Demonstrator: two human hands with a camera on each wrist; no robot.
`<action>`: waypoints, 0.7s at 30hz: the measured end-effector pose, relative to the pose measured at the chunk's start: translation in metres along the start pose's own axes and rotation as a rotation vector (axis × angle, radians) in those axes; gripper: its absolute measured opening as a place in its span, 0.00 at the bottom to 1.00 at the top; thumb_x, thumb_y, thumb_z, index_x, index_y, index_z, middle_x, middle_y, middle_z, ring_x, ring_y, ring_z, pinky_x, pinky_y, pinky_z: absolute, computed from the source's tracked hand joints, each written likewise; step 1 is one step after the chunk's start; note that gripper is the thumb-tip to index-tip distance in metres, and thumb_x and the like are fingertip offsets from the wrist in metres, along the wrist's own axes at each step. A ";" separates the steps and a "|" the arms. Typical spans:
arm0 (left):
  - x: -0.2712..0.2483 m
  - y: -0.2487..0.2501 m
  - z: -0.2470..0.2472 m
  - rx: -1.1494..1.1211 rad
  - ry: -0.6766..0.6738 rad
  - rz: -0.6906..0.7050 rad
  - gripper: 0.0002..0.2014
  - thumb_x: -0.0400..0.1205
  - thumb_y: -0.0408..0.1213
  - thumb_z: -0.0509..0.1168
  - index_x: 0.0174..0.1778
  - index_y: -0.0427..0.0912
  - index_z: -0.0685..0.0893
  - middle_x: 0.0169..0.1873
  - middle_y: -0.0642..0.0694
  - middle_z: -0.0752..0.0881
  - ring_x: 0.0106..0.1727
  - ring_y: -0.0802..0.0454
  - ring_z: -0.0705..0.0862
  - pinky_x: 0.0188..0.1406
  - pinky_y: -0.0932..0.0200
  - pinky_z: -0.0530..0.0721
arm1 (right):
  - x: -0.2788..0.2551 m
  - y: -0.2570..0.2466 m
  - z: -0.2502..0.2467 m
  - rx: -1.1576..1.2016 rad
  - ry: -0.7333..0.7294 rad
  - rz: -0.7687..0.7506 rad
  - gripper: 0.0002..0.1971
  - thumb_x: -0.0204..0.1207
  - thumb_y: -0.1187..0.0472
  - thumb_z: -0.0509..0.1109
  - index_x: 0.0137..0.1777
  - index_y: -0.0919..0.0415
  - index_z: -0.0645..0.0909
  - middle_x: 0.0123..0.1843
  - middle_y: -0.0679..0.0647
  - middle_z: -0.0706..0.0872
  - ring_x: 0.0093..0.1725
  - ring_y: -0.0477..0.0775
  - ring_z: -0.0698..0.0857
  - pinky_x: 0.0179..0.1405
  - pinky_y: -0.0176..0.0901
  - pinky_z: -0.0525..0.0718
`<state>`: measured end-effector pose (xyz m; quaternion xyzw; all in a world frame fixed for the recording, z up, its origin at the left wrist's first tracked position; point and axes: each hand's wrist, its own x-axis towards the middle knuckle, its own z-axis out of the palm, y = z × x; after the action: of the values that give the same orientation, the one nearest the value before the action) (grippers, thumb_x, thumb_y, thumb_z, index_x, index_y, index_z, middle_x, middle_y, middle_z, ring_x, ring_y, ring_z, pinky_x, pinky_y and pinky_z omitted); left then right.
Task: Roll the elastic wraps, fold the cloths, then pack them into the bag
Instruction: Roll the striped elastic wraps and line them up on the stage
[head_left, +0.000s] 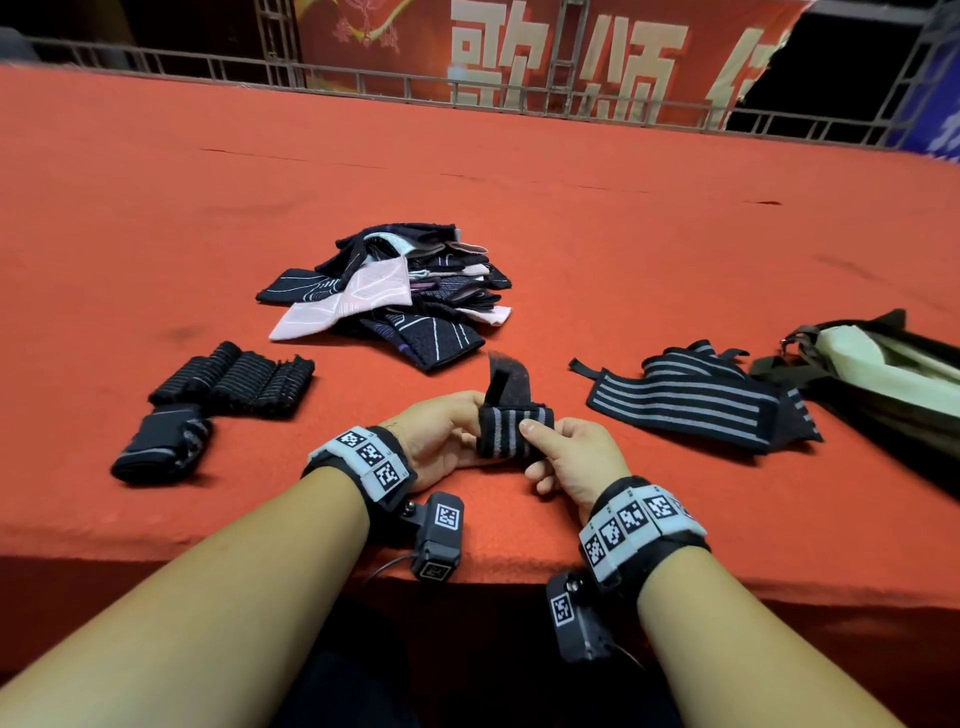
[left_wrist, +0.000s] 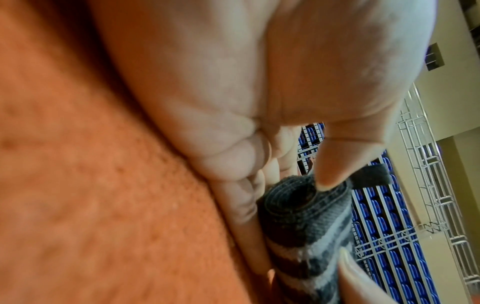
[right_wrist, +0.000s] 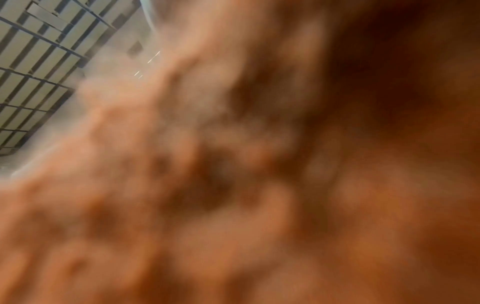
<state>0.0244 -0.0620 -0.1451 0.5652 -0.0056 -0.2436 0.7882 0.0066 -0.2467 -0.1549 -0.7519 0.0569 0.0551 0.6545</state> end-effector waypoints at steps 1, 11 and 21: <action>-0.002 0.002 0.001 -0.028 -0.008 -0.015 0.15 0.73 0.23 0.57 0.52 0.37 0.83 0.40 0.41 0.86 0.36 0.52 0.87 0.61 0.49 0.85 | 0.001 0.001 0.001 -0.021 0.012 -0.007 0.15 0.81 0.52 0.74 0.40 0.58 0.75 0.25 0.59 0.86 0.18 0.52 0.77 0.18 0.38 0.74; -0.007 0.001 0.003 -0.029 -0.021 0.013 0.13 0.79 0.26 0.65 0.58 0.37 0.86 0.58 0.30 0.88 0.56 0.40 0.89 0.68 0.47 0.85 | -0.002 -0.002 0.003 -0.071 0.078 -0.026 0.15 0.82 0.51 0.72 0.40 0.59 0.74 0.21 0.56 0.82 0.16 0.51 0.73 0.15 0.36 0.71; -0.009 0.004 0.011 0.016 0.000 0.034 0.15 0.84 0.27 0.66 0.67 0.34 0.81 0.55 0.34 0.89 0.57 0.41 0.90 0.62 0.44 0.88 | -0.001 -0.001 0.002 -0.035 0.087 -0.016 0.19 0.76 0.47 0.76 0.45 0.57 0.69 0.23 0.58 0.83 0.17 0.55 0.75 0.18 0.40 0.71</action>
<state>0.0152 -0.0673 -0.1357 0.5711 -0.0171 -0.2303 0.7877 0.0053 -0.2447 -0.1536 -0.7653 0.0783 0.0179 0.6386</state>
